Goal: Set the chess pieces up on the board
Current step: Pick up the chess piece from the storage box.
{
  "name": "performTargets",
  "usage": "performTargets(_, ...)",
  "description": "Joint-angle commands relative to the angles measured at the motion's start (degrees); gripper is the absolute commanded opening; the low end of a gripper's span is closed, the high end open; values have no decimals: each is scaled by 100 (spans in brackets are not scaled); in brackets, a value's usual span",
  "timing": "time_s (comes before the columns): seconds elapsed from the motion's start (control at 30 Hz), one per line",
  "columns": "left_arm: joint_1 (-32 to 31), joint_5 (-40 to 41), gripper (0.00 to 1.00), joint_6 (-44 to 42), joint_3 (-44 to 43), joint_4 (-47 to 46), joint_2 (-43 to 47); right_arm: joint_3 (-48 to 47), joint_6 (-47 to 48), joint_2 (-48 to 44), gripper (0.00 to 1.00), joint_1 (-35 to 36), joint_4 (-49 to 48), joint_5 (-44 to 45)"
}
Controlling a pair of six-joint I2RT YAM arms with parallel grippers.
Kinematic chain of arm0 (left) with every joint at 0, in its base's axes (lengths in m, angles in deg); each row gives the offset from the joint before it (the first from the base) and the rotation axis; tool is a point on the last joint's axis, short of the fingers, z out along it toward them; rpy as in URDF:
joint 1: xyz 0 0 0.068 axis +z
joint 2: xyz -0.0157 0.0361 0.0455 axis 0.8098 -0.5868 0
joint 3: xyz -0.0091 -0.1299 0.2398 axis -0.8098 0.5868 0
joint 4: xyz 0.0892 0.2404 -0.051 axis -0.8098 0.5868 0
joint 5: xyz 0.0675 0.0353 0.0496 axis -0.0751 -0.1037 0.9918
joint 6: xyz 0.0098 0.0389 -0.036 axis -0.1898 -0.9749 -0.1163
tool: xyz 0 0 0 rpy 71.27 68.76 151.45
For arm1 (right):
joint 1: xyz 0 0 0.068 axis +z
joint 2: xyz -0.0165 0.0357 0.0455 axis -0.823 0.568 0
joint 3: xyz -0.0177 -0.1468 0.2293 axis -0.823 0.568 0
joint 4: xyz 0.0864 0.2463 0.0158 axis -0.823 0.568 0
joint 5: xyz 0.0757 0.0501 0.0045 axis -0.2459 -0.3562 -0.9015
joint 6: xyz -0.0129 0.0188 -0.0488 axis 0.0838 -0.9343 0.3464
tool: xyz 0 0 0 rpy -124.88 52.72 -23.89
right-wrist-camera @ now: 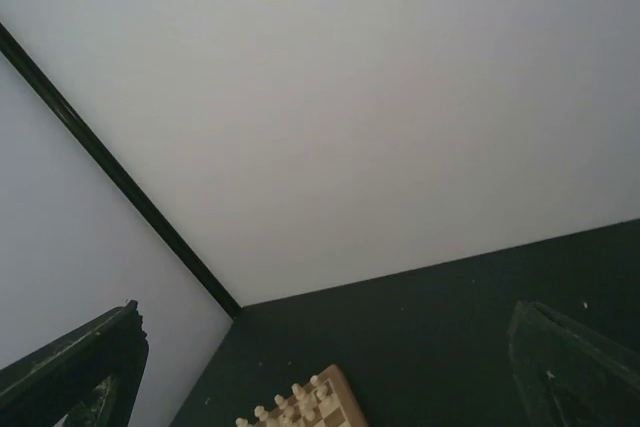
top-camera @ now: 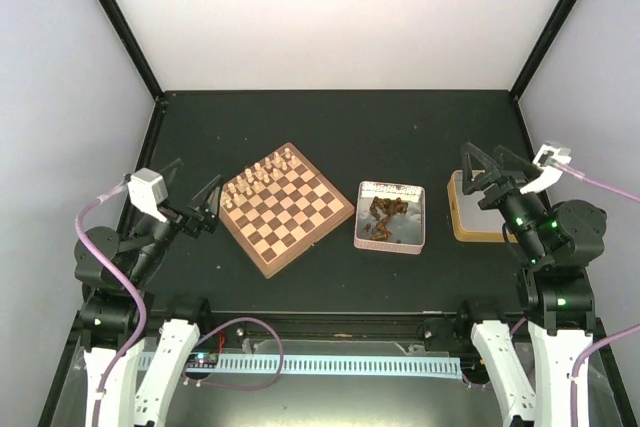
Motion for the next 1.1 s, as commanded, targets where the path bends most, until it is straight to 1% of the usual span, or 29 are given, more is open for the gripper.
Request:
performTargets(0.0,71,-385,99,261,91,-36,120,178,-347,-103,99,-68,59,-299)
performTargets(0.17,68,-768,99,628,439,-219,222,369,-338,-92,100,-85,204,-613)
performTargets(0.23,39,-961,99,825,684,-308,278,467,-175,-15,98,-87,277,-943)
performTargets(0.33,17,-1516,99,1225,1249,-883,279,567,51,260,93,-97,490,-1424)
performTargets(0.4,10,-1913,99,1577,1673,-1547,250,637,184,570,89,-104,645,-1720)
performTargets(0.5,11,-2159,99,2073,2206,-2157,172,759,419,1101,84,-82,819,-1827)
performTargets(0.57,10,-2176,99,2134,2376,-2234,92,856,520,1436,81,-33,829,-1692)
performTargets(0.67,5,-2118,99,2015,2446,-2082,-85,950,631,1916,78,189,811,-1338)
performTargets(0.8,10,-1953,99,1862,2460,-1925,-373,1034,756,2640,72,816,836,-321)
performTargets(0.97,6,-1856,99,1800,2554,-2068,-684,1068,746,3604,57,1617,892,736)
performTargets(1.07,-2,-1807,99,1774,2596,-2157,-835,1019,717,4142,49,2008,912,1169)
